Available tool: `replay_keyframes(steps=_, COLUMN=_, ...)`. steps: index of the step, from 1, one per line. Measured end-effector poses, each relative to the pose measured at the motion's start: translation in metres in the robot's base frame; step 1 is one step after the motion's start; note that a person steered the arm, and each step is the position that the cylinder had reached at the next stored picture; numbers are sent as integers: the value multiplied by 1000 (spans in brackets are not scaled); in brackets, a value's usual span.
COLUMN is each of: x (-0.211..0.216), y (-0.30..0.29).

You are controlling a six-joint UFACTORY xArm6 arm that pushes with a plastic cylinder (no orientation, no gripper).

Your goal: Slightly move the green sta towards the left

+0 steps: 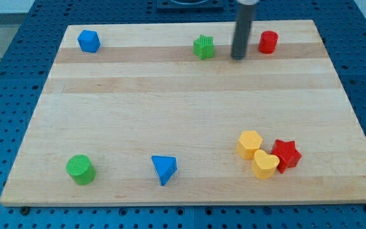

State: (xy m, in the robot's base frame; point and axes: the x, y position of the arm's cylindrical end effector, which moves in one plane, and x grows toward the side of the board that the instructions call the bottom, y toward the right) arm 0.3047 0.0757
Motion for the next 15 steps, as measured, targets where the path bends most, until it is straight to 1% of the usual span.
replay_keyframes(steps=1, x=-4, y=-49)
replay_keyframes(steps=2, x=-9, y=-73)
replay_keyframes(steps=3, x=-27, y=-75)
replay_keyframes(steps=4, x=-18, y=-64)
replay_keyframes(steps=5, x=-14, y=-70)
replay_keyframes(steps=6, x=68, y=-70)
replay_keyframes(steps=7, x=92, y=-70)
replay_keyframes(steps=8, x=129, y=-36)
replay_keyframes(steps=9, x=155, y=-2)
replay_keyframes(steps=11, x=146, y=-2)
replay_keyframes(steps=12, x=95, y=-49)
replay_keyframes(steps=13, x=101, y=-118)
replay_keyframes(steps=14, x=177, y=-116)
replay_keyframes(steps=15, x=205, y=-76)
